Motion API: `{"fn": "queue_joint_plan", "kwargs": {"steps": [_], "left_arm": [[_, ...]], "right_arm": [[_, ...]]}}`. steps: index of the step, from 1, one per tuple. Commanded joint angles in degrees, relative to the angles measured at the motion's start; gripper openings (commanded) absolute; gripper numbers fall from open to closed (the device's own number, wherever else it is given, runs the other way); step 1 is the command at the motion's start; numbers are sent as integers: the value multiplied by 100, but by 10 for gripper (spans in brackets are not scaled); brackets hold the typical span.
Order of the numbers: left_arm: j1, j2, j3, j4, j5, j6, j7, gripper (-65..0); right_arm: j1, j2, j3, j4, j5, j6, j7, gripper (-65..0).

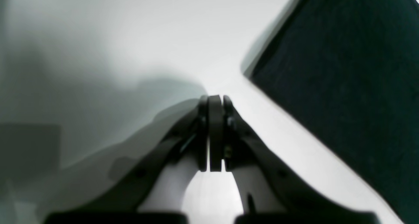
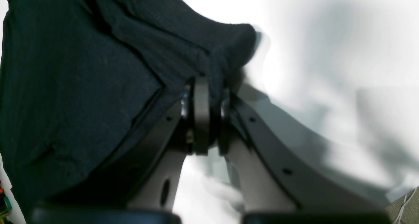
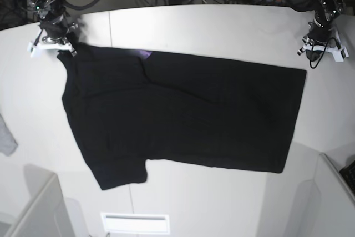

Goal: Fold the T-shirt properly
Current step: 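Drag the shirt toward the robot, then release both corners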

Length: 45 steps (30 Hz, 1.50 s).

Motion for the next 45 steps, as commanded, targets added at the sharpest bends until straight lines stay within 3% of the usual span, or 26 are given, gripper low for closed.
{"fn": "queue_joint_plan", "kwargs": {"steps": [1, 5, 7, 8, 13, 17, 19, 22, 25, 28, 34, 45], "left_arm": [[11, -76, -37, 164, -55, -18, -77, -619], [11, -59, -20, 463, -64, -45, -77, -257], [-60, -59, -2, 481, -64, -45, -86, -117], [-147, -59, 6, 454, -64, -45, -86, -81], [-649, -59, 68, 15, -64, -45, -77, -66], [-947, -85, 499, -319, -38, -45, -77, -66], [-1035, -76, 639, -442, -29, -45, -77, -86], [-1114, -68, 727, -697, -46, -45, -77, -211], [-1123, -59, 710, -891, -55, -45, -77, -405], [-1079, -85, 675, -926, -38, -45, -77, -642], [-816, -111, 666, -838, -55, -45, -77, -650], [512, -76, 657, 314, -55, -36, -77, -650]], "right_arm": [[25, 39, -14, 103, -18, 4, 33, -650], [25, 39, -14, 77, -18, 4, 33, -650], [25, 39, -14, 77, -18, 13, 33, -650], [25, 39, -14, 77, -18, 13, 33, -650], [25, 39, -14, 77, -18, 22, 33, -650], [25, 39, -14, 77, -18, 22, 33, -650], [25, 39, -14, 77, -18, 22, 33, -650], [25, 39, -14, 68, -18, 22, 33, -650], [25, 39, 12, 68, -26, 22, 33, -650], [25, 39, 30, 59, -26, 22, 33, -650], [-10, 39, 39, 103, -26, 22, 33, -650], [-397, 48, 47, 376, -35, 22, 33, -650]]}}
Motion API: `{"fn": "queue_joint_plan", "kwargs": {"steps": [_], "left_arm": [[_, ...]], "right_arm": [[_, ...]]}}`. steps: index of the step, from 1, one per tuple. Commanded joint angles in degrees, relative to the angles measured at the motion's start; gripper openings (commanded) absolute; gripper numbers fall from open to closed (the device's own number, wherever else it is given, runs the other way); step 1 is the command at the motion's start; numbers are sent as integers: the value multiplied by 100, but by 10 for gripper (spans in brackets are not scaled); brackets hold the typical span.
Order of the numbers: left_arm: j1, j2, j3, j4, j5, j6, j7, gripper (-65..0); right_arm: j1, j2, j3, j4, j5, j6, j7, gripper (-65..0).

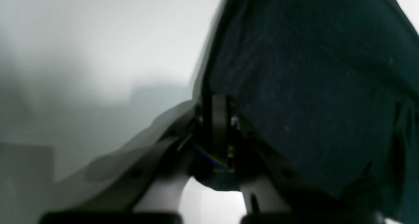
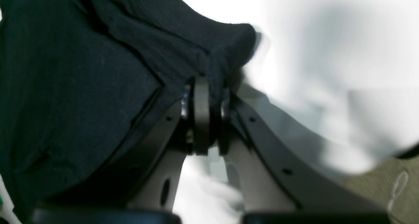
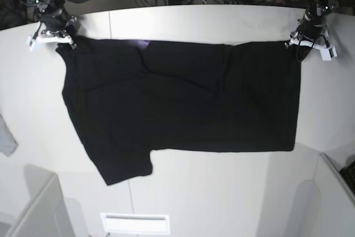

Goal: Fold the T-shirt properly
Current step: 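Drag the shirt toward the robot, then release both corners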

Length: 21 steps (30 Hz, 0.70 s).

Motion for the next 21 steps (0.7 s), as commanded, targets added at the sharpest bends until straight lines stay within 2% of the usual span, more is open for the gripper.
{"fn": "queue_joint_plan", "kwargs": {"steps": [1, 9, 21], "left_arm": [[125, -37, -25, 80, 93, 74, 163, -650], [679, -37, -588, 344, 120, 65, 163, -650], [1216, -28, -579, 555, 111, 65, 163, -650]], "right_arm": [[-26, 37, 37, 177, -7, -4, 44, -650], [-237, 222, 45, 283, -7, -13, 44, -650], [-562, 248, 160, 292, 2, -4, 35, -650]]}}
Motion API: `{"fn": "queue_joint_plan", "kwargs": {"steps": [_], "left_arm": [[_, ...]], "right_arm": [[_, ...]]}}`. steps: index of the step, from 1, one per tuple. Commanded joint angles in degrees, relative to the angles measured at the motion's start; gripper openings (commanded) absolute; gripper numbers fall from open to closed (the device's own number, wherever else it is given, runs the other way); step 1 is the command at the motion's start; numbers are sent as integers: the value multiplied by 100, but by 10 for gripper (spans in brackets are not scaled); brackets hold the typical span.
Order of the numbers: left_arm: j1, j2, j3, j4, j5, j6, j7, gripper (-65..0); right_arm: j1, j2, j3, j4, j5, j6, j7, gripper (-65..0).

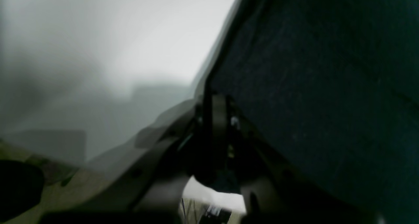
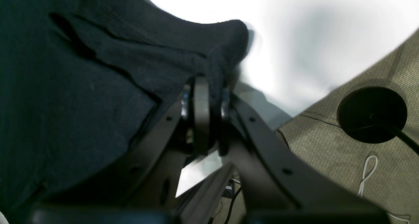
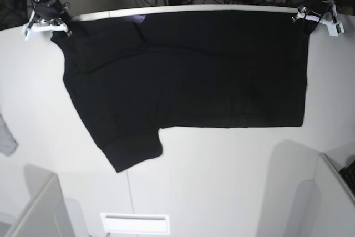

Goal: Fold the T-shirt properly
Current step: 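Drag the shirt toward the robot, then release both corners, then reach both grippers to the shirt's hem corners and grasp them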

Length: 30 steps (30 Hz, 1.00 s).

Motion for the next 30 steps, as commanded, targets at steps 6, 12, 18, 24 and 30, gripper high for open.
{"fn": "queue_joint_plan", "kwargs": {"steps": [6, 12, 18, 24, 30], "left_arm": [[46, -65, -41, 50, 85, 67, 17, -650], [29, -65, -50, 59, 76, 67, 17, -650], [37, -65, -147, 67, 50, 67, -1, -387], [2, -57, -780, 384, 41, 58, 8, -199], [-244, -101, -1465, 850, 85, 58, 17, -202]], "right_arm": [[-110, 58, 57, 106, -20, 11, 112, -650], [-268, 32, 198, 387, -2, -6, 112, -650], [-373, -56, 488, 888, -20, -15, 112, -357], [-347, -21, 567, 915, -37, -15, 112, -380], [136, 181, 523, 897, -55, -15, 112, -381]]}}
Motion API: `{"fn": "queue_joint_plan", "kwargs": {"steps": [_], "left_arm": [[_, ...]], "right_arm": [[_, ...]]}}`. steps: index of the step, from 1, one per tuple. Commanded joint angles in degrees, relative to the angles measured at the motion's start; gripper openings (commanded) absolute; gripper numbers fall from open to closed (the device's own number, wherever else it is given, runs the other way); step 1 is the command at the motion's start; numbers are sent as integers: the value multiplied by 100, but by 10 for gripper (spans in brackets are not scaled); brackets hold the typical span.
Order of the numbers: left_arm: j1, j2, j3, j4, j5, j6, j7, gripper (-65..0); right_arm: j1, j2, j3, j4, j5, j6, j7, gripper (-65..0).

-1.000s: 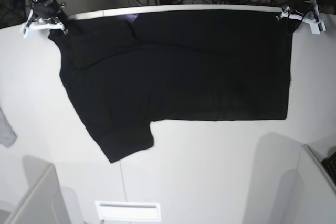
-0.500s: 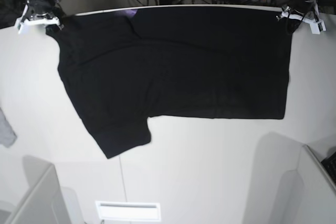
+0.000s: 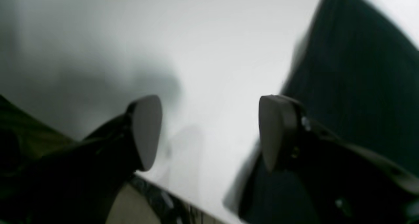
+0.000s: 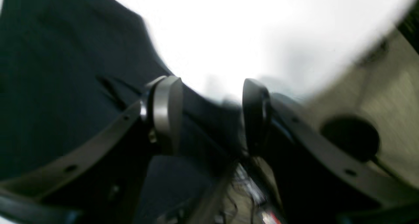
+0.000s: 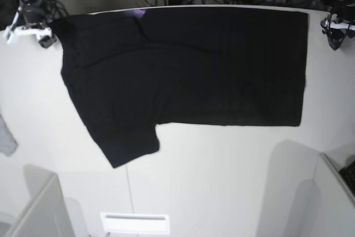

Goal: Fold the T-shirt properly
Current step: 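Reach both grippers to the shirt's hem corners and grasp them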

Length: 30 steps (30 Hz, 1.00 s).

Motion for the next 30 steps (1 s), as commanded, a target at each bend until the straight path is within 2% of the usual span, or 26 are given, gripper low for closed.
{"fn": "queue_joint_plan", "kwargs": {"steps": [1, 4, 6, 8, 11, 12, 20, 22, 27, 30], "left_arm": [[-70, -92, -71, 96, -48, -42, -117, -202], [-281, -197, -71, 104, -40, -42, -117, -207], [-421, -338, -62, 87, -40, -42, -117, -258], [-641, -382, -62, 87, -40, -42, -117, -374], [-931, -399, -89, 78, -40, -42, -117, -612], [-1019, -417, -89, 78, -40, -42, -117, -650], [-1388, -514, -80, -414, -31, -42, -108, -650], [-1380, -654, -71, -581, -31, -42, -108, -650], [-1362, -725, -124, -739, -31, -42, -108, -648], [-1353, -830, -115, -810, -31, -42, -108, -579]], "right_arm": [[139, 232, -2, 95, 56, 11, 144, -381], [641, 575, -406, 7, 56, 11, -5, -381], [992, 821, -732, -143, 56, 11, -102, -381], [1388, 1050, -1066, -424, 56, 11, -110, -381], [2003, 1305, -1540, -978, 56, 11, -110, -381], [2241, 1349, -1690, -1180, 56, 11, -128, -381], [3920, 1709, -2903, -2929, 56, 11, -58, -378], [4368, 1736, -3237, -3501, 56, 11, 144, -375], [5335, 1903, -4178, -4872, 56, 20, 681, -366], [5950, 1911, -5048, -5743, 56, 37, 953, -282]]}}
